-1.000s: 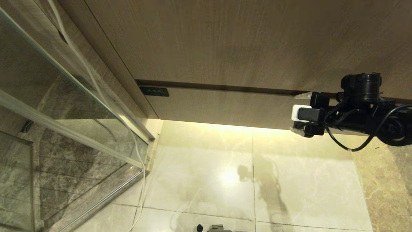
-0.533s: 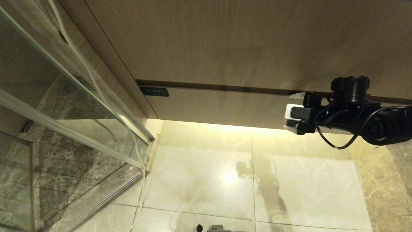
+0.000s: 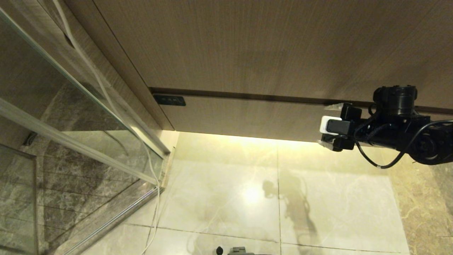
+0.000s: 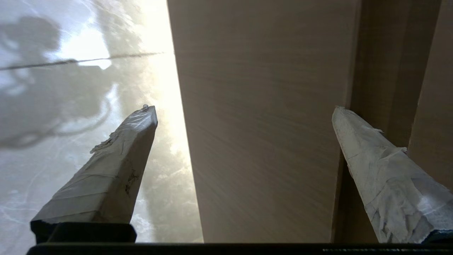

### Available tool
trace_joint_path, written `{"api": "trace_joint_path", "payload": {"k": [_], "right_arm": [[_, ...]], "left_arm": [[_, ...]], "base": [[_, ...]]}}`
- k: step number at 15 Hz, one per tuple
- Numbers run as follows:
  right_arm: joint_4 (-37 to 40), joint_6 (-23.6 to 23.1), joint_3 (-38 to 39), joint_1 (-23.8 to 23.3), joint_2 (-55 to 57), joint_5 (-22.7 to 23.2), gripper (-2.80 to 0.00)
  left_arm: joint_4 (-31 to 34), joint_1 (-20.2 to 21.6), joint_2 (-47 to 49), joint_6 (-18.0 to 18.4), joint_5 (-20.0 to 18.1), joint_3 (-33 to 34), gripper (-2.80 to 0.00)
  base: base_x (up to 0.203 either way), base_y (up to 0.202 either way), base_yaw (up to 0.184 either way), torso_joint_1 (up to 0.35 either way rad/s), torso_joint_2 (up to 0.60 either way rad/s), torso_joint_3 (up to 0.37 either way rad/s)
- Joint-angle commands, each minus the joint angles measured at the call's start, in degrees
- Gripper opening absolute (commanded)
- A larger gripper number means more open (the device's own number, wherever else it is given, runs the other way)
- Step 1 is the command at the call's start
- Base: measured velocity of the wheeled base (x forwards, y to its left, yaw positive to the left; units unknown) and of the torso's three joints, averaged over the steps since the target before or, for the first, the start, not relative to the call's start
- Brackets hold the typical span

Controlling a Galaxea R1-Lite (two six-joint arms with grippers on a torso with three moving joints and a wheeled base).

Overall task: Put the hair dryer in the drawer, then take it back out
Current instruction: Pull open the drawer

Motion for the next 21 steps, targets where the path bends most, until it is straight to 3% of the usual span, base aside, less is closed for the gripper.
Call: {"api": "trace_joint_path", "payload": {"k": [1, 12, 21], "right_arm": [[0.21, -0.70, 1.43, 0.04, -2.27, 0.23, 0.00], [-0.30, -0.72, -1.20, 0.24, 0.45, 0.07, 0.00], [-4.93, -0.40, -6.34, 0.22, 7.06, 0.07, 0.00]], "left_arm": [[-0.02, 0.00, 0.00, 0.01, 0.00, 0.00, 0.00], [-0.02, 0.00, 0.00, 0.01, 0.00, 0.00, 0.00], [-0.02, 0.00, 0.00, 0.01, 0.00, 0.00, 0.00]], "base": [[0.000, 0.000, 0.000, 0.000, 0.00, 0.000], [0.000, 0.000, 0.000, 0.000, 0.00, 0.000], [0.000, 0.000, 0.000, 0.000, 0.00, 0.000]]}}
